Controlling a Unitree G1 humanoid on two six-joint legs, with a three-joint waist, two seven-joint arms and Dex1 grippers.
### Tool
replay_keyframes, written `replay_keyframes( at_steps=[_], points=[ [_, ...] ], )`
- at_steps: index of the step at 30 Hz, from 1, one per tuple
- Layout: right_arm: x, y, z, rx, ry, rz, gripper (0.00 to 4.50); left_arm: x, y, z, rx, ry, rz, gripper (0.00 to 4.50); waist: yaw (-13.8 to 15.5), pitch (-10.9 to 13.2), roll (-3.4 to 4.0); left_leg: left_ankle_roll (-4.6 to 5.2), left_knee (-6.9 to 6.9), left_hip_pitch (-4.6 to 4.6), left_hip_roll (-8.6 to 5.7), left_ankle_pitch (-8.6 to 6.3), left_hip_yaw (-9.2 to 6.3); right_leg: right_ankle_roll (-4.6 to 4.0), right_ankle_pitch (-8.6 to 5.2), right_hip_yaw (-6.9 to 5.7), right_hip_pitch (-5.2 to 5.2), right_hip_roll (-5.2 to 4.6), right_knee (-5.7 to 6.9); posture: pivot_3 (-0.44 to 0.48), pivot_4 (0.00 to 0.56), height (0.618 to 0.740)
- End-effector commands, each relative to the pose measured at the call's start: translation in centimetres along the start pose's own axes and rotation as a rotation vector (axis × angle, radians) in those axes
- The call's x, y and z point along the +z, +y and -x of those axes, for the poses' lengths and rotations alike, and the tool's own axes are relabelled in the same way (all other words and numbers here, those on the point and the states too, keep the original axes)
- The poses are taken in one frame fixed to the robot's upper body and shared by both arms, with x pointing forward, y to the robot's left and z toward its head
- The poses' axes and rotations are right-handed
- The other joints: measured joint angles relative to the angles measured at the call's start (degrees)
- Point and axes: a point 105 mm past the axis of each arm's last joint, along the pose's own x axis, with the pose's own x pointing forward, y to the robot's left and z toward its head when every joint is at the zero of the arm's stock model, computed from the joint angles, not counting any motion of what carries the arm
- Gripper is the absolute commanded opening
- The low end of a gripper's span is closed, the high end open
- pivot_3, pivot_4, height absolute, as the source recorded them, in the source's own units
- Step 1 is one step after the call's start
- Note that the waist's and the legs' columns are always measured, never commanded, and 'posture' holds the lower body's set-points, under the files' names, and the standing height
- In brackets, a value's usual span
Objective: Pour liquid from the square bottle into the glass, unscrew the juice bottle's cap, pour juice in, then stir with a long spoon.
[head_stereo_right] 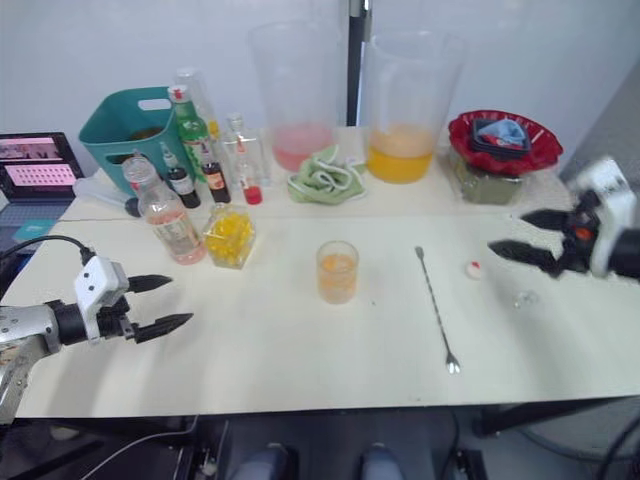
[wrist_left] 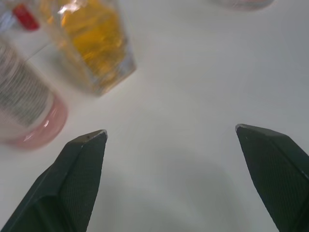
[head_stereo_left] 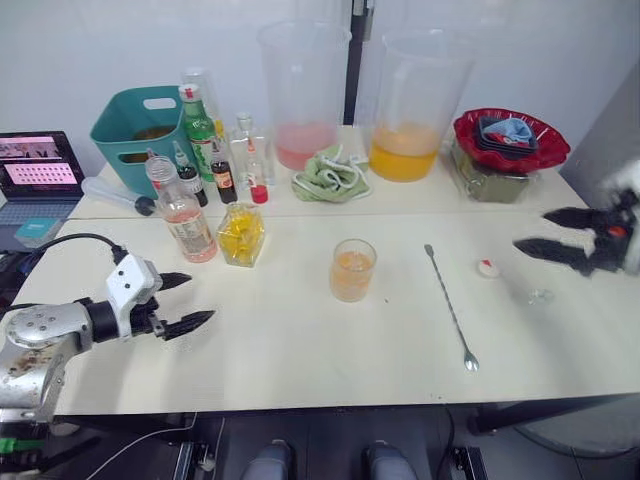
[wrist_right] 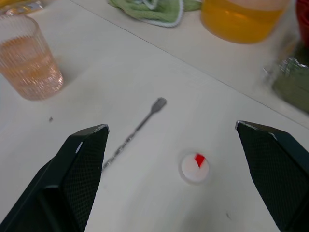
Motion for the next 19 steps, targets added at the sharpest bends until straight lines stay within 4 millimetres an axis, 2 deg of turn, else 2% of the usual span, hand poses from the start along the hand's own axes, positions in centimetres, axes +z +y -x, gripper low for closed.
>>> replay_keyframes(
  at_steps=[1, 4, 9, 14, 19],
  points=[
    [0.4, 1.6, 2.4, 0.011, -0.102, -0.003, 4.45, 0.4, 2.1, 1.7, 0.067, -0.010, -0.068, 4.50, -0.1, 0.0, 0.01, 0.00, 0.01, 0.06, -0.01, 0.00, -0.01, 0.00, 0.00, 0.06, 0.05, -0.03, 0.01, 0.000, 0.150, 0.740],
    [-2.0, 2.7, 3.4, 0.016, -0.159, -0.088, 4.45, -0.1, 2.9, 2.4, 0.093, -0.016, -0.063, 4.50, -0.2, 0.0, -0.08, 0.00, 0.01, 0.28, 0.04, 0.00, -0.06, 0.00, 0.00, 0.08, 0.28, -0.01, -0.04, 0.000, 0.150, 0.740],
    [-5.9, 2.8, 3.8, -0.078, -0.169, -0.060, 4.45, -1.1, 2.8, 2.4, 0.111, -0.026, -0.046, 4.50, -0.1, 0.0, -0.08, 0.04, -0.05, 1.02, 0.08, -0.05, -0.06, 0.04, -0.02, 0.05, 1.11, -0.02, -0.42, 0.000, 0.150, 0.740],
    [-8.0, 2.6, 3.9, -0.107, -0.168, -0.126, 4.45, -2.6, 2.4, 3.0, 0.119, 0.003, 0.053, 4.50, -0.1, 0.0, -0.06, 0.04, -0.05, 1.05, 0.09, -0.05, -0.06, 0.03, -0.01, 0.06, 1.10, -0.04, -0.36, 0.000, 0.150, 0.740],
    [-9.3, 2.4, 3.9, -0.129, -0.162, -0.124, 4.45, -2.9, 1.9, 3.4, 0.160, -0.030, 0.083, 4.50, -0.1, 0.0, -0.07, 0.05, -0.06, 1.05, 0.11, -0.05, -0.07, 0.03, -0.02, 0.06, 1.09, -0.04, -0.35, 0.000, 0.150, 0.740]
  ],
)
